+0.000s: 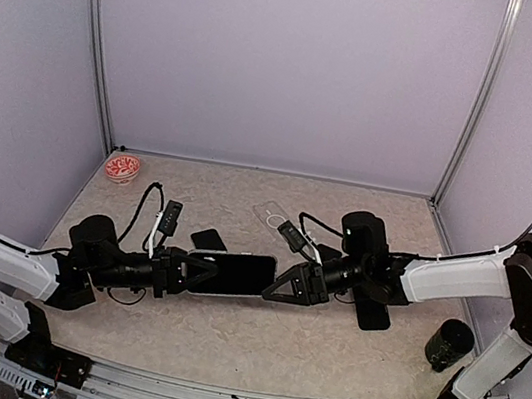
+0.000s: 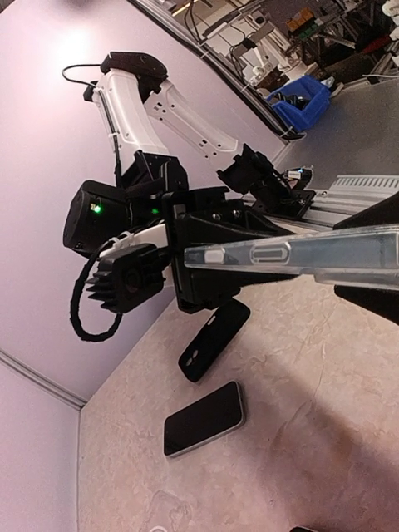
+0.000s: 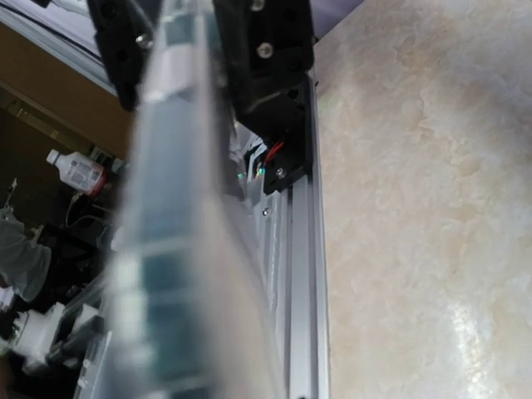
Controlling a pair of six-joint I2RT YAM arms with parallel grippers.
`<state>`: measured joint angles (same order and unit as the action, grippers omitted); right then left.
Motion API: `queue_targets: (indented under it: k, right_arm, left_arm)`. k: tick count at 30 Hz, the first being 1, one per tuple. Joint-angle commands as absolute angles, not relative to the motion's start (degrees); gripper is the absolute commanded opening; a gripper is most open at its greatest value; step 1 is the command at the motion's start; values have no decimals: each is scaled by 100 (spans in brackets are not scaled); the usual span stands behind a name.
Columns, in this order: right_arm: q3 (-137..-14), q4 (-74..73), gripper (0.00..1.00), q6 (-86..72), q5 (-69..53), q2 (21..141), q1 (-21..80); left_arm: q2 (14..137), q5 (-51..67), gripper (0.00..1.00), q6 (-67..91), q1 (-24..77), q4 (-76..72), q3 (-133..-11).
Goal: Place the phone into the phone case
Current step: Press the phone case onto the phone, then pass from the left arm to the right
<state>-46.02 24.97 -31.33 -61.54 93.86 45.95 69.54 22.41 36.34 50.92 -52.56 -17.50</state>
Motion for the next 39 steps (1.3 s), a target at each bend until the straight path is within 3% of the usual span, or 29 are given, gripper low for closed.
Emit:
queue_targets:
  k: [1, 7, 12, 14, 19, 26, 39]
  right_arm:
    - [-4959, 1655, 33, -2734, -5748, 9275, 4644]
    - [-4924, 869, 55, -1747, -4883, 8779, 4649]
    - [-4652, 703, 92, -1127, -4079, 8223, 4683]
    - [-4537, 682, 99, -916, -3801, 8036, 4725]
    - [-4428, 529, 100, -428, -3145, 7770, 4878]
    - [-4617, 43, 99, -60, -3197, 7726, 4913]
    - [-5099, -664, 77, 214, -4361, 8370, 5045]
  left_arm:
    - [6817, 2304, 0, 3150, 5142, -5162, -1941]
    - [6791, 2400, 0, 3148, 5138, -4870, -2044]
    - [6809, 2390, 0, 3211, 5133, -4585, -2134]
    - [6845, 2440, 0, 3245, 5133, -4537, -2150]
    - [7028, 2672, 0, 3320, 5124, -4355, -2316]
    - [7247, 3143, 0, 3053, 5124, -3747, -2701]
    - [7381, 3435, 0, 2232, 5271, -2402, -3284]
